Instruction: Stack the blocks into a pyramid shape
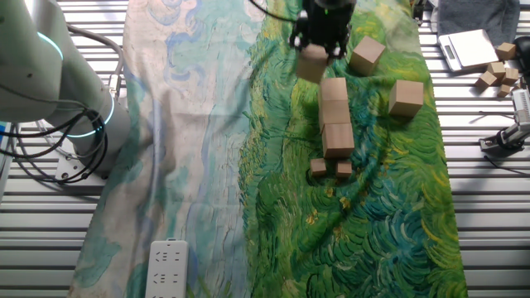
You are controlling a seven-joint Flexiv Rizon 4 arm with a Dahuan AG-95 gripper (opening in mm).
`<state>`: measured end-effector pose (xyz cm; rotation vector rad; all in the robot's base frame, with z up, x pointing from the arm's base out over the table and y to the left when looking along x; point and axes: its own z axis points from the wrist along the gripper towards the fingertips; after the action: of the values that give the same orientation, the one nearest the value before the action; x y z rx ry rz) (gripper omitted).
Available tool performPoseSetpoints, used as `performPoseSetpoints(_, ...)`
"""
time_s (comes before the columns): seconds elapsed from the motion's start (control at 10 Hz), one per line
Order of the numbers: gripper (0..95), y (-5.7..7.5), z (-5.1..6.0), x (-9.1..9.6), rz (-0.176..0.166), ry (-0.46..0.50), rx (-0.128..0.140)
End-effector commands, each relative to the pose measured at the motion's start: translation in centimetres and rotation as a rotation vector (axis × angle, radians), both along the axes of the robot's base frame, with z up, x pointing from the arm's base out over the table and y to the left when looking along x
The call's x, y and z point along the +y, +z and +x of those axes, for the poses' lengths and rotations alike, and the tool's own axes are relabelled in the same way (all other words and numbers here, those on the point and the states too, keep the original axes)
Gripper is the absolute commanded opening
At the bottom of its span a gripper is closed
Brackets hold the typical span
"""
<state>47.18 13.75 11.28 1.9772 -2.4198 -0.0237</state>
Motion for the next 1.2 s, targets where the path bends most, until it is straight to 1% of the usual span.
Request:
performPoseSetpoints(0.1,0.0,-0.20,0.63,-0.76,0.013,0.065,-0.013)
performPoseSetpoints(0.4,0.0,0.44,0.51,-0.39,0.014,0.078,-0.012)
performPoseSetpoints(0.7,0.0,0.44,0.51,-0.39,0.000,0.090,-0.014)
performPoseSetpoints(0.8,0.0,0.44,0.51,-0.39,0.005,0.081,-0.020)
performPoseSetpoints(1.0,0.0,0.44,0.51,-0.39,0.014,0.030,-0.036)
performPoseSetpoints(1.1,0.0,0.44,0.51,-0.39,0.006,-0.030,-0.041)
performPoseSetpoints(1.2,0.0,0.44,0.51,-0.39,-0.001,-0.068,-0.043)
